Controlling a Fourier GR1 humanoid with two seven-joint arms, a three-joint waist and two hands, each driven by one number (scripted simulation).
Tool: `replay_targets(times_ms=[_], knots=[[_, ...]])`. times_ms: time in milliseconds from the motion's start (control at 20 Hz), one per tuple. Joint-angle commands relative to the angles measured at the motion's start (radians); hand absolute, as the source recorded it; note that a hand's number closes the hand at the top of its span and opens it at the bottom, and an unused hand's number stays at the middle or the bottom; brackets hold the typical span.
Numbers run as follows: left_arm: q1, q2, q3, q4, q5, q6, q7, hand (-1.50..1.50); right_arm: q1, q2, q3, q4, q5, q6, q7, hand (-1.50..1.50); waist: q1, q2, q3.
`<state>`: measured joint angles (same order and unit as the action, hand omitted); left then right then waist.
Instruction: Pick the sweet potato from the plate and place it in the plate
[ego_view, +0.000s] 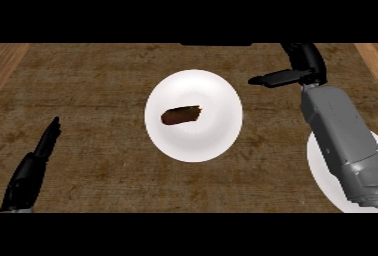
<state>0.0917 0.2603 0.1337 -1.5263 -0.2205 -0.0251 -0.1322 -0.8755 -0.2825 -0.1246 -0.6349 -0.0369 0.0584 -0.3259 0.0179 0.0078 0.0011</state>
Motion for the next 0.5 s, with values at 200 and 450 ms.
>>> replay_targets(times_ms=[200,450], knots=[[-0.072,-0.006,0.002,0.04,-0.019,0.007,0.014,0.0,-0.079,-0.179,-0.065,0.245,0.018,0.175,-0.206,-1.5,0.014,0.006,0.0],[-0.035,-0.004,0.007,0.018,0.0,-0.024,-0.003,0.0,-0.058,-0.236,-0.086,0.354,0.034,0.232,-0.309,-1.5,0.019,0.007,0.001]])
